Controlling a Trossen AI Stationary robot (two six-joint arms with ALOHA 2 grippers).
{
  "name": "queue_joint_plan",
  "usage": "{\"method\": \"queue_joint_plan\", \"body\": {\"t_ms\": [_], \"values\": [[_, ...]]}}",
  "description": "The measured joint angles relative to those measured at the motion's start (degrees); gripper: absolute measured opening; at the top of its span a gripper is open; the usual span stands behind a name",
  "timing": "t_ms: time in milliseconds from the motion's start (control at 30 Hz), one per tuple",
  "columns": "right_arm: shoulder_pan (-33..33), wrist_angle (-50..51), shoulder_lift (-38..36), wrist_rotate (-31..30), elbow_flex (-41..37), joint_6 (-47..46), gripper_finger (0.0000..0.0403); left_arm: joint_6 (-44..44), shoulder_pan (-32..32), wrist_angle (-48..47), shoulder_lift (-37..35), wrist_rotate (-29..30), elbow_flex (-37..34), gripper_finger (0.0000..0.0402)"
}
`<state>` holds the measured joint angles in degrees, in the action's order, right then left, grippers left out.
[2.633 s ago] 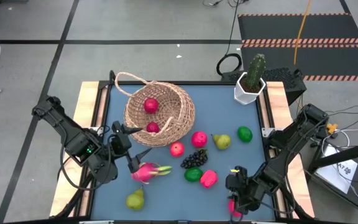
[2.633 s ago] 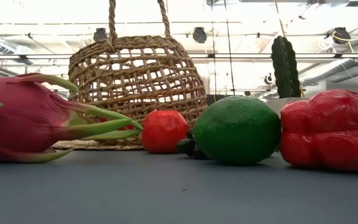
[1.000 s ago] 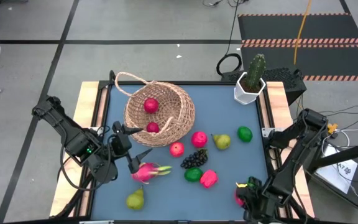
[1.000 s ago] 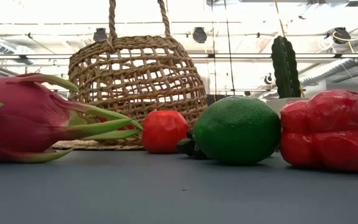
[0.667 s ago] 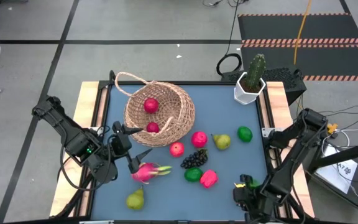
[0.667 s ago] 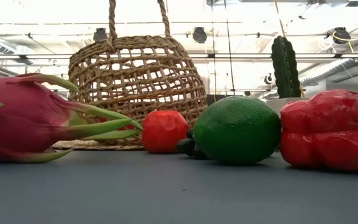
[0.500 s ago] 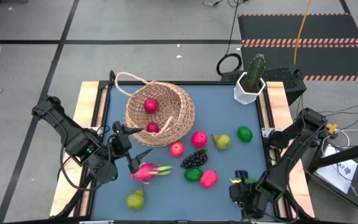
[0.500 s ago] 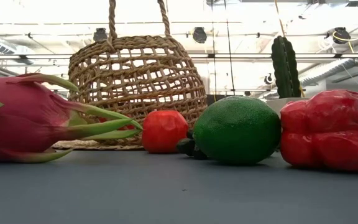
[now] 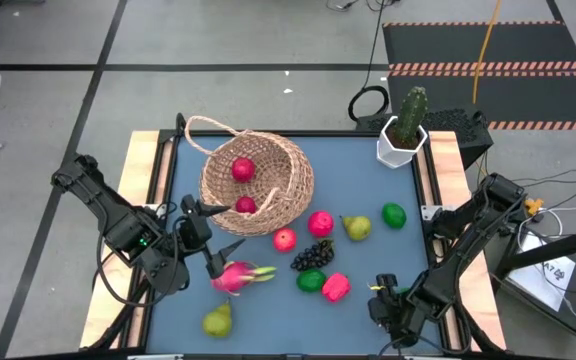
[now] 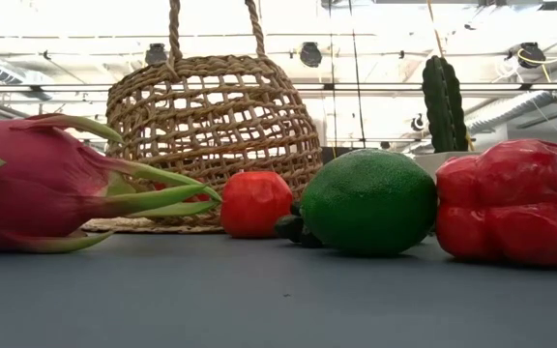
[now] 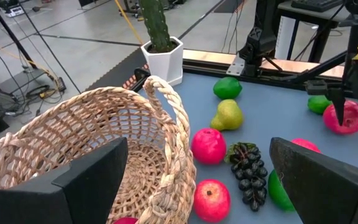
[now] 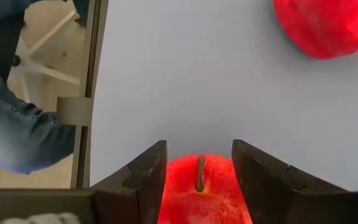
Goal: Build produce basket
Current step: Put the red apple into the basket
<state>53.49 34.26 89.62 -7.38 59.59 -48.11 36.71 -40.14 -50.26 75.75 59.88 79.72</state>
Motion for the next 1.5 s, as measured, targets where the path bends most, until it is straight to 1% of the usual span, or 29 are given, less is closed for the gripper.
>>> {"method": "queue_joint_plan", "body": {"t_ms": [333,567,833,933,1033,1167,1500], "values": [[-0.48,-0.26,0.1,0.43,0.0,2.31,0.0171,-0.37,0.0,0.5,0.0,0.0,0.0,0.039],[-2.34,-0.59,2.47,5.8,-0.04,2.55,0.0171,-0.47,0.0,0.49,0.0,0.0,-0.01,0.039],[-2.47,-0.59,2.47,6.14,-0.04,2.55,0.0168,-0.55,0.0,0.46,0.0,0.0,0.0,0.039],[-2.47,-0.59,2.47,6.21,-0.04,2.59,0.0152,-0.55,0.0,0.48,0.0,0.0,0.0,0.039],[-2.47,-0.37,2.47,7.7,-0.02,2.97,0.0128,-0.55,0.0,0.46,0.0,0.0,-0.01,0.039],[-2.31,0.86,2.47,7.72,-0.02,3.6,0.0102,-0.54,-0.01,0.46,0.0,0.0,-0.01,0.039],[-2.08,1.79,2.47,8.2,-0.02,4.28,0.008,-0.52,0.0,0.46,0.0,0.0,0.0,0.039]]}}
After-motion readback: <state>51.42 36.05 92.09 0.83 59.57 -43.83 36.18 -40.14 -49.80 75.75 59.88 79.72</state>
